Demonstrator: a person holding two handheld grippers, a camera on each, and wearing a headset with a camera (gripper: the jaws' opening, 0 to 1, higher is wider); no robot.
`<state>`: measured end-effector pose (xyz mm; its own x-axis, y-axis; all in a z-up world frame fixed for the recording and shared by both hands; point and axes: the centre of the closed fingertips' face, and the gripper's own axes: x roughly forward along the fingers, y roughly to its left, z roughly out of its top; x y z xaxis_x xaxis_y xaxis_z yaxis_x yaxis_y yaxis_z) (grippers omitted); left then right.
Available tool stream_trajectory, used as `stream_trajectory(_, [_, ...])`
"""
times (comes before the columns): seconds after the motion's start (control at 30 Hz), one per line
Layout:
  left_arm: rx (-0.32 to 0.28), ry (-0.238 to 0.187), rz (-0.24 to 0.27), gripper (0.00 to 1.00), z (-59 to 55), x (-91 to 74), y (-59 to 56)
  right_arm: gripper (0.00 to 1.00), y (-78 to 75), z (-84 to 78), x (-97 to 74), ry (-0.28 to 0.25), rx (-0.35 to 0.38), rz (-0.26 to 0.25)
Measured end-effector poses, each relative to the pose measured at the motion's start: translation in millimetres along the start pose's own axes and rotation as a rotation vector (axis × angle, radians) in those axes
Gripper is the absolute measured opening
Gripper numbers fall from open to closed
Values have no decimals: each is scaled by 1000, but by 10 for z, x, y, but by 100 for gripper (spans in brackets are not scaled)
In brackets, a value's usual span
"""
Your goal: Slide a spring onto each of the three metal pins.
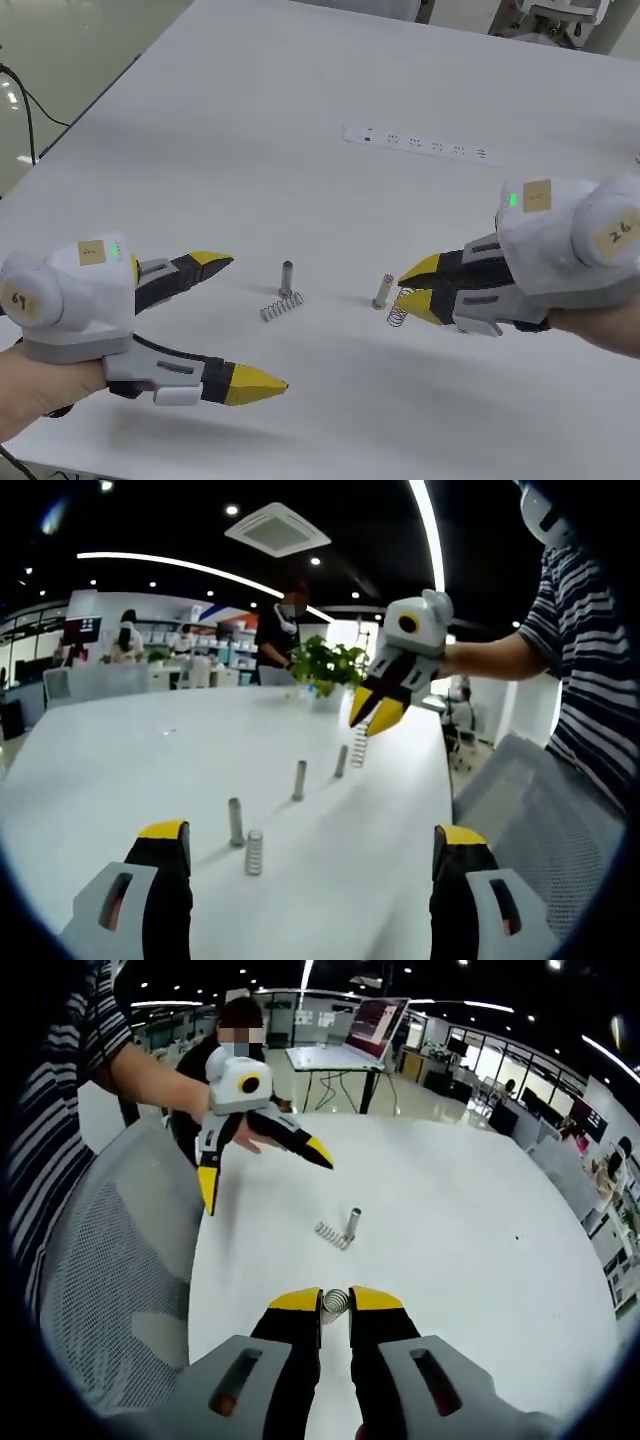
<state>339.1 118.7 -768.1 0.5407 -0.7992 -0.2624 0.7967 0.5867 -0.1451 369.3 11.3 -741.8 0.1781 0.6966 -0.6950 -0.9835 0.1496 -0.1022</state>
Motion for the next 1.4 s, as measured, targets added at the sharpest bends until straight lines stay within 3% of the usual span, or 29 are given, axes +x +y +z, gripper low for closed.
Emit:
stream_trajectory(0.47, [-3,4,1,98,-14,-6,-4,7,-117,-35,25,49,9,1])
stream_trajectory(0.93, [-8,-1,11,98,-24,-42,22,7,-393,124,65,28,-8,-50])
stream_trajectory(1.4, [-7,4,13,98,-39,-73,41,7,-555,88,144,31,38,-87])
